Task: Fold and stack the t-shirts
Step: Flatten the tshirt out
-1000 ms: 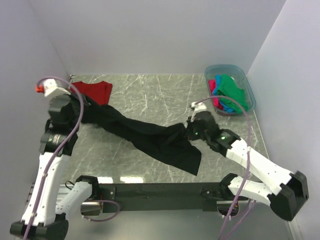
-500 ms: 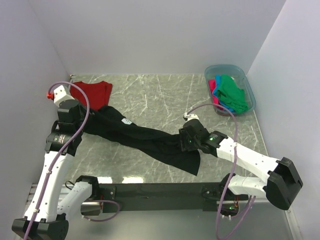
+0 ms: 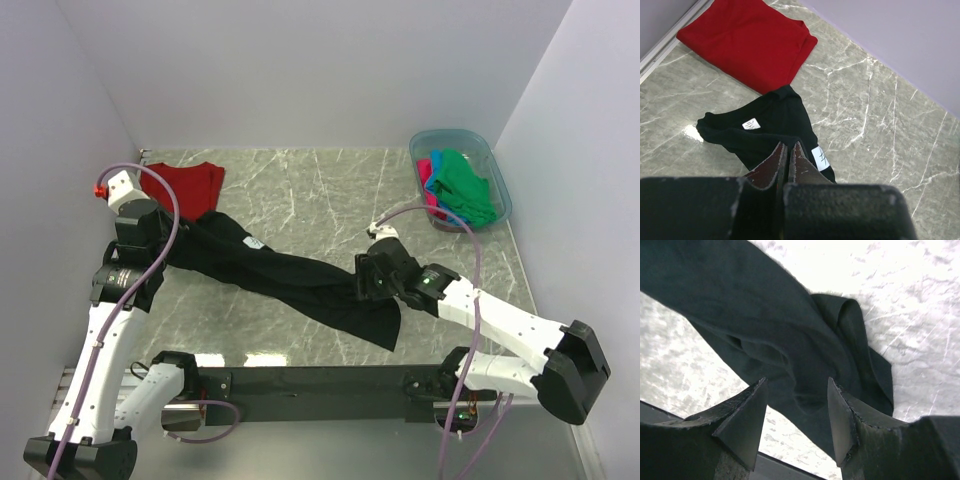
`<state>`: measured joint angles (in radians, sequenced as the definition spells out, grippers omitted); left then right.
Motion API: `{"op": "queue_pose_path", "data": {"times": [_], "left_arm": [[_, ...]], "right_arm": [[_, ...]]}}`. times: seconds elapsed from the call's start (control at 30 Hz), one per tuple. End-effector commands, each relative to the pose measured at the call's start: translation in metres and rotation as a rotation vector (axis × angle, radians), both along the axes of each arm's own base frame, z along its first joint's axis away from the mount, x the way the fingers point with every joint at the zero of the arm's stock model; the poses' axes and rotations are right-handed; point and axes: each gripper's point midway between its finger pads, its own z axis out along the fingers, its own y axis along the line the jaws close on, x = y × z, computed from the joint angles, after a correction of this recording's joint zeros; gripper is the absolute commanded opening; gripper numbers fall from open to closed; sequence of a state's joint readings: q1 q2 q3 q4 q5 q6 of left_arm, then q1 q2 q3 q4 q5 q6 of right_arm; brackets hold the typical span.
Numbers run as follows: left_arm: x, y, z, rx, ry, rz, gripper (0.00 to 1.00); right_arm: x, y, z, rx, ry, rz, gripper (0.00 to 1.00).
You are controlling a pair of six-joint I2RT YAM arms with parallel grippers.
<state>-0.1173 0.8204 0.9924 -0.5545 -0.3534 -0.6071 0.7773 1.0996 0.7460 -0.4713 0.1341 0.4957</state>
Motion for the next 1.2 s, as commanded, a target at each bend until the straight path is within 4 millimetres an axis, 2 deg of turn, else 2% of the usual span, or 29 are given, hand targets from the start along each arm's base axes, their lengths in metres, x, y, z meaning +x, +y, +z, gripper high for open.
{"op": "queue_pose_path", "data": {"times": [0.0,0.13,0.2,0.5,0.63,0.93,1.03,1.13,1.17], "left_arm": [[-0.001,0.002,0.010,0.014,-0.036,-0.002,0.01],[0.000,0.001,0.010,0.012,-0.041,-0.008,0.01],[0.001,0.000,0.010,0.011,-0.039,-0.011,0.01],[0.000,0.001,0.010,0.015,-0.035,-0.012,0.00],[0.000,0.000,0.009,0.016,-0.030,-0.016,0.00],[0.000,0.001,0.010,0.019,-0.032,-0.015,0.01],[0.000,0.001,0.010,0.020,-0.032,-0.014,0.01],[0.000,0.001,0.010,0.020,-0.032,-0.014,0.01],[0.000,0.001,0.011,0.020,-0.034,-0.014,0.00]], "right_arm": [[-0.003,0.003,-0.002,-0.007,-0.009,-0.019,0.58],[-0.015,0.009,-0.001,0.005,-0.015,-0.004,0.59],[-0.018,0.008,-0.007,-0.008,-0.006,-0.015,0.59],[-0.020,-0.009,-0.034,-0.157,0.004,-0.116,0.58],[-0.021,-0.002,-0.040,-0.155,0.015,-0.101,0.57],[-0.020,-0.006,-0.061,-0.251,0.028,-0.129,0.52],[-0.018,-0.010,-0.065,-0.279,0.024,-0.147,0.48],[-0.017,-0.019,-0.065,-0.326,0.013,-0.170,0.31],[-0.017,-0.023,-0.064,-0.341,0.013,-0.177,0.19]]}}
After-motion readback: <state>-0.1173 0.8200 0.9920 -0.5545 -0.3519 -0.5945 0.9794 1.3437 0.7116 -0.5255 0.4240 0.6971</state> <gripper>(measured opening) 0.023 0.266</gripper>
